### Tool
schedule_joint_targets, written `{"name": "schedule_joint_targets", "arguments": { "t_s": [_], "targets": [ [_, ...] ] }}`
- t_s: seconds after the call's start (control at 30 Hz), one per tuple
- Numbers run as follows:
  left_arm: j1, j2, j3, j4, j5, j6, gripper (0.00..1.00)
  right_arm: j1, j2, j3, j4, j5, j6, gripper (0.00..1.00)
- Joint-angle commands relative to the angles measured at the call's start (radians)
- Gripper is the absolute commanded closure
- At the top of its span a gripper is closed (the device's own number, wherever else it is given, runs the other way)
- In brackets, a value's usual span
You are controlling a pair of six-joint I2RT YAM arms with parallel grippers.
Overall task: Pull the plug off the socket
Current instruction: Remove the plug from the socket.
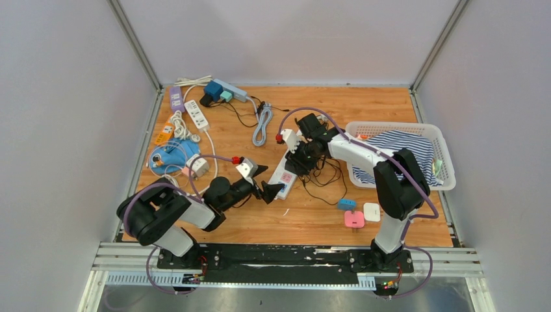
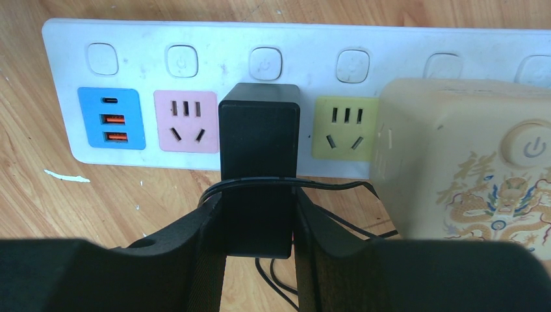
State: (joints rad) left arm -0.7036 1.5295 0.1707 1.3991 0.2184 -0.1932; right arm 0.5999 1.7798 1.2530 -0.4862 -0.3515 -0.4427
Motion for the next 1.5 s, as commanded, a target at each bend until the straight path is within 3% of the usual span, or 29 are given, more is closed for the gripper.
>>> {"name": "schedule_joint_targets", "arguments": {
  "t_s": [0.0, 0.2, 0.37, 0.6, 0.97, 1.07, 1.2, 1.47],
  "targets": [
    [-0.100, -0.083, 0.058, -0.336, -0.305, -0.064, 0.00, -0.010, -0.001, 0.016, -0.045, -0.067, 0.012, 1.00],
    [-0.149, -0.043, 0.074, -0.413, -0.393, -0.185, 0.00, -0.018, -0.010, 0.017, -0.049, -0.077, 0.018, 1.00],
    [-0.247, 0.045, 0.126, -0.412, -0.499, -0.115, 0.00, -0.026, -0.008, 0.017, -0.051, -0.089, 0.023, 1.00],
    [-0.297, 0.125, 0.173, -0.411, -0.561, -0.062, 0.00, -0.029, -0.002, 0.017, -0.052, -0.100, 0.024, 1.00],
    [-0.339, 0.180, 0.207, -0.414, -0.700, -0.036, 0.12, -0.029, 0.010, 0.019, -0.057, -0.113, 0.025, 1.00],
    [-0.344, 0.196, 0.218, -0.414, -0.695, -0.024, 0.22, -0.028, 0.012, 0.019, -0.061, -0.121, 0.017, 1.00],
    [-0.344, 0.211, 0.228, -0.414, -0.674, -0.014, 0.54, -0.028, 0.009, 0.018, -0.066, -0.141, 0.007, 1.00],
    [-0.345, 0.223, 0.239, -0.417, -0.648, -0.005, 0.80, 0.040, 0.003, 0.001, -0.072, -0.210, -0.031, 1.00]
  ]
}}
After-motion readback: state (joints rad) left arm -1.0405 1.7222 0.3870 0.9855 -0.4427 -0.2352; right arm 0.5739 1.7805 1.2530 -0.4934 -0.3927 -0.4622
